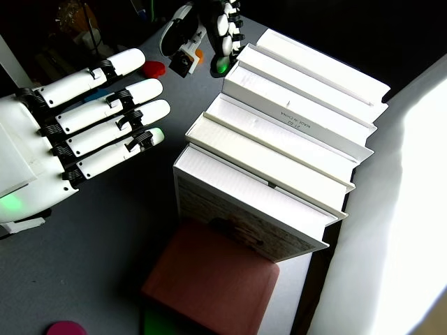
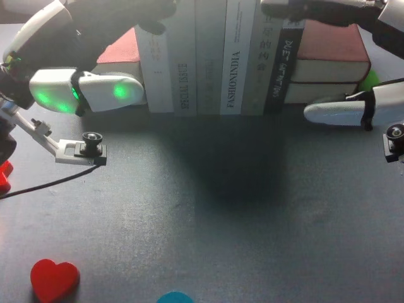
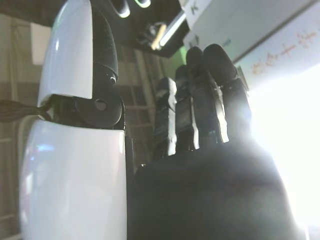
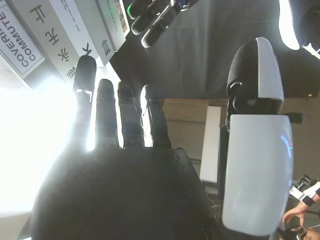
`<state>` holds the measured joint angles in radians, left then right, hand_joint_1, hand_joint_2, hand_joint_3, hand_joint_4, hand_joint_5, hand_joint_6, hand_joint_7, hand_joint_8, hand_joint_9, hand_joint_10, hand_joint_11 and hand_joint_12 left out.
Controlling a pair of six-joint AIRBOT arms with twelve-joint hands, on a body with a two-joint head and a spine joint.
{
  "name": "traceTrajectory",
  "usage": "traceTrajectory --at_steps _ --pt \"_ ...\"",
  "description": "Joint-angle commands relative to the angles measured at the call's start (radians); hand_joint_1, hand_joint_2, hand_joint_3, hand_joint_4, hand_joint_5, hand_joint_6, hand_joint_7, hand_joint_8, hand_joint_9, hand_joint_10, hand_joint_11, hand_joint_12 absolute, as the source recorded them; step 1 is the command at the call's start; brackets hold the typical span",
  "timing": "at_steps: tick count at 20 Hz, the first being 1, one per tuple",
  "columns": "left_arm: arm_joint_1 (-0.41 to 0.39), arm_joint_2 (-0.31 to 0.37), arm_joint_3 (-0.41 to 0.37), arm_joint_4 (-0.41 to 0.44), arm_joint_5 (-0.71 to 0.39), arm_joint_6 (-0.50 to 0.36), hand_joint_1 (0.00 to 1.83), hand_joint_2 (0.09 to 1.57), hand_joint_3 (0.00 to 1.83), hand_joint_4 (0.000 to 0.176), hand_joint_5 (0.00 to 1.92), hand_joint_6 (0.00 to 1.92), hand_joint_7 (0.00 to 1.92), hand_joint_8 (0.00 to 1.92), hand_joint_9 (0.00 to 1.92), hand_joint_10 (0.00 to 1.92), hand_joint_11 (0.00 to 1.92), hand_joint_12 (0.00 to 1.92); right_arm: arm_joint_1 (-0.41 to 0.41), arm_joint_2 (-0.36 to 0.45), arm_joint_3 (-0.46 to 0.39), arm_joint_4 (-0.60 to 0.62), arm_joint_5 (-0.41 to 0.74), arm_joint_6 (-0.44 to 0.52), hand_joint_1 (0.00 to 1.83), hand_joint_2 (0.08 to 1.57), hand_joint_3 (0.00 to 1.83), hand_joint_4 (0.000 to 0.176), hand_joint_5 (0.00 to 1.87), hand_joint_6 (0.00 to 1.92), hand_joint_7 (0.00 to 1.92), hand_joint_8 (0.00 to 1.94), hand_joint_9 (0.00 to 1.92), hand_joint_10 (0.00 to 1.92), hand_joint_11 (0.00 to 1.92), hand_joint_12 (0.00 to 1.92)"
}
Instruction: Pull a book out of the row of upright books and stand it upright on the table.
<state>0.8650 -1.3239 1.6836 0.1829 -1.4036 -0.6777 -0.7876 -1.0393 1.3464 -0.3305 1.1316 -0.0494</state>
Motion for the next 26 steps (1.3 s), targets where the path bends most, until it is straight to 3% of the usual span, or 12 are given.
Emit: traceTrajectory --at_steps 1,3,6,10,13,16,18,19,21,22,24,26 --pt "-0.007 -0.005 -0.002 -0.050 -0.104 -0.009 0.99 0.81 0.01 0.000 0.35 0.00 0.38 0.00 0.35 0.14 0.00 1.49 0.015 0.001 -0.004 0.048 0.114 0.013 0.91 0.98 0.01 0.028 0.33 0.01 0.35 0.00 0.34 0.03 0.00 1.06" --pt "-0.005 -0.005 -0.002 -0.050 -0.106 -0.009 1.03 0.82 0.01 0.000 0.34 0.00 0.36 0.00 0.34 0.09 0.00 1.44 0.015 0.002 -0.006 0.042 0.114 0.014 0.91 1.00 0.01 0.036 0.31 0.00 0.33 0.00 0.32 0.01 0.00 1.02" --pt "-0.001 -0.005 -0.005 -0.050 -0.108 -0.009 1.04 0.81 0.00 0.000 0.35 0.00 0.36 0.00 0.35 0.07 0.00 1.38 0.024 0.012 -0.013 0.032 0.115 0.016 0.96 1.01 0.01 0.000 0.32 0.00 0.35 0.00 0.36 0.02 0.00 1.15" --pt "0.010 -0.003 -0.009 -0.059 -0.117 -0.009 0.96 0.77 0.00 0.000 0.36 0.00 0.41 0.01 0.40 0.05 0.00 1.42 0.085 0.060 -0.031 0.009 0.116 -0.007 0.87 1.05 0.01 0.070 0.35 0.01 0.34 0.01 0.34 0.00 0.00 1.37" --pt "0.014 -0.003 -0.011 -0.064 -0.120 -0.009 0.97 0.85 0.02 0.003 0.37 0.00 0.41 0.00 0.40 0.03 0.00 1.34 0.114 0.096 -0.030 0.012 0.078 -0.037 0.83 1.12 0.03 0.040 0.46 0.02 0.23 0.01 0.17 0.01 0.00 1.05" --pt "0.019 -0.003 -0.013 -0.070 -0.123 -0.009 0.98 0.90 0.02 0.009 0.36 0.00 0.39 0.00 0.42 0.03 0.00 1.34 0.152 0.113 -0.015 0.012 0.036 -0.048 1.02 1.20 0.08 0.000 0.74 0.03 0.05 0.00 0.00 0.00 0.00 0.04" --pt "0.017 -0.002 -0.014 -0.070 -0.122 -0.009 0.99 0.93 0.01 0.000 0.37 0.00 0.38 0.00 0.44 0.03 0.00 1.34 0.177 0.111 -0.005 0.002 0.001 -0.068 0.97 1.20 0.07 0.047 0.75 0.02 0.03 0.00 0.00 0.00 0.00 0.00" --pt "0.016 -0.002 -0.015 -0.070 -0.123 -0.009 0.97 0.92 0.00 0.020 0.40 0.01 0.38 0.00 0.45 0.03 0.00 1.33 0.194 0.107 0.002 -0.005 -0.021 -0.076 0.99 1.19 0.06 0.053 0.78 0.03 0.00 0.00 0.00 0.00 0.00 0.00" --pt "0.024 0.003 -0.022 -0.074 -0.131 -0.009 0.98 0.92 0.00 0.001 0.44 0.01 0.36 0.00 0.42 0.01 0.00 1.28 0.236 0.083 0.035 -0.029 -0.071 -0.080 0.90 1.15 0.04 0.074 0.80 0.03 0.00 0.00 0.00 0.00 0.00 0.00" --pt "0.027 0.005 -0.024 -0.079 -0.132 -0.009 0.95 0.94 0.01 0.006 0.43 0.01 0.31 0.00 0.38 0.00 0.00 1.28 0.263 0.071 0.051 -0.040 -0.099 -0.086 0.91 1.14 0.03 0.078 0.80 0.02 0.00 0.00 0.00 0.00 0.00 0.00" --pt "0.030 0.008 -0.027 -0.090 -0.134 -0.009 0.96 0.89 0.00 0.032 0.48 0.01 0.36 0.01 0.40 0.01 0.00 1.32 0.288 0.059 0.070 -0.044 -0.135 -0.104 0.85 1.12 0.02 0.023 0.76 0.00 0.00 0.00 0.00 0.00 0.00 0.00" --pt "0.037 0.014 -0.033 -0.098 -0.144 -0.009 0.97 0.91 0.00 0.025 0.46 0.00 0.37 0.01 0.39 0.00 0.00 1.24 0.306 0.043 0.094 -0.044 -0.168 -0.117 0.72 1.13 0.02 0.064 0.68 0.00 0.00 0.00 0.00 0.00 0.00 0.00"
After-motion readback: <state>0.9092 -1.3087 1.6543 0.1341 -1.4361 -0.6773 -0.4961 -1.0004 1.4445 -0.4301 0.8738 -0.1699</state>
